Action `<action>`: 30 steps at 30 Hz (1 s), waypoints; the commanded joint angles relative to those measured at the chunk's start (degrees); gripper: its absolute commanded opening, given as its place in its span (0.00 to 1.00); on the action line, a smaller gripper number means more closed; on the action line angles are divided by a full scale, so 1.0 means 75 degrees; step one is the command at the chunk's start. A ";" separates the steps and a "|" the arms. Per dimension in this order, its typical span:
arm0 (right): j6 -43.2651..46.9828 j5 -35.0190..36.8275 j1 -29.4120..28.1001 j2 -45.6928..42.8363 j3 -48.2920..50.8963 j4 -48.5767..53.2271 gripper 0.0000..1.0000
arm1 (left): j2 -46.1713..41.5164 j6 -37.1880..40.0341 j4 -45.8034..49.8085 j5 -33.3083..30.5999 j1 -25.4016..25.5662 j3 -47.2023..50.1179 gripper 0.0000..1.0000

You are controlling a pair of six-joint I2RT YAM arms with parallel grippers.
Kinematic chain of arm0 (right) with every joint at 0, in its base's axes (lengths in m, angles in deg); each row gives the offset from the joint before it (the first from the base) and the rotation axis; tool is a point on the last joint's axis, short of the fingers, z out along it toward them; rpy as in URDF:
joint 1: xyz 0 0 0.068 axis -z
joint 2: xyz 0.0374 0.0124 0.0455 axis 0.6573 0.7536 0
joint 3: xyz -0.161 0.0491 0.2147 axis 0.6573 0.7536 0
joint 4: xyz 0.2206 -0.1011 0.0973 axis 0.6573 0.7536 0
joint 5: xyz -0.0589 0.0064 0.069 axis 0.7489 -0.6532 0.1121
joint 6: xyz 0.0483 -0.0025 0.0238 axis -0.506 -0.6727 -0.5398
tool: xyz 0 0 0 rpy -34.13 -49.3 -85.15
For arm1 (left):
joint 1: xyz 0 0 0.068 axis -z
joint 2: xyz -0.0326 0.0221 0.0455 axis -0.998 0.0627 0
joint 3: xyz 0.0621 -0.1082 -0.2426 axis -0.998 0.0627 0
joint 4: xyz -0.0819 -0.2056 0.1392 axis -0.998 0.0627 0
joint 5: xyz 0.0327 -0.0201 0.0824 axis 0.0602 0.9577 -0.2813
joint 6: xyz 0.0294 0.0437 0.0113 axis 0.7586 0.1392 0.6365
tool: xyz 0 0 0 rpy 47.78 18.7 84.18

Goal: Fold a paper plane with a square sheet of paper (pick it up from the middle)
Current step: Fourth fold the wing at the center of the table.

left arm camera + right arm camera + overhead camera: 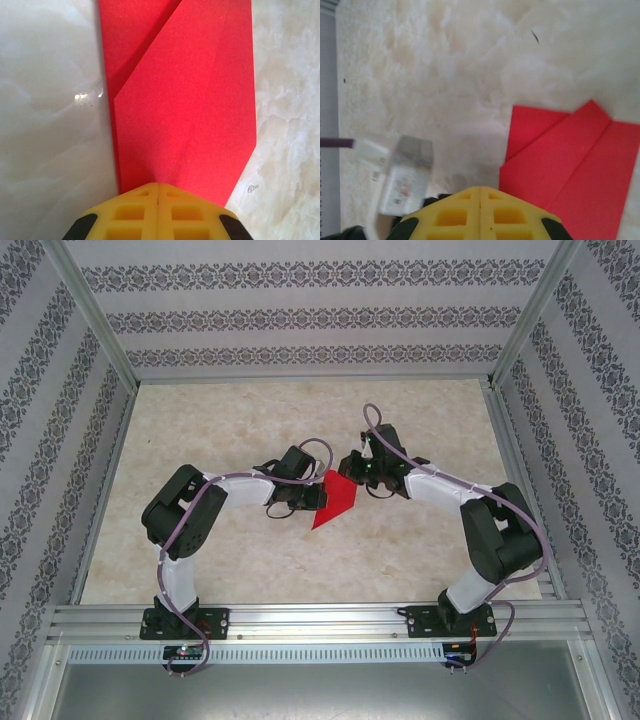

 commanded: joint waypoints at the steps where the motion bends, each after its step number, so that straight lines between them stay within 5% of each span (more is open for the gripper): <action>1: -0.0547 -0.0453 -0.0107 0.0290 0.0462 -0.0560 0.00 | 0.0310 -0.0061 0.0802 -0.0051 0.0065 0.0381 0.00; 21: 0.0106 -0.0353 -0.0261 0.2322 -0.0252 0.0340 0.00 | -0.0174 0.0052 0.1218 0.0287 0.0035 -0.0142 0.01; 30: 0.0810 -0.0352 -0.0010 0.2593 -0.0531 0.0942 0.00 | -0.0655 -0.0619 -0.0233 0.1587 0.0034 0.0340 0.15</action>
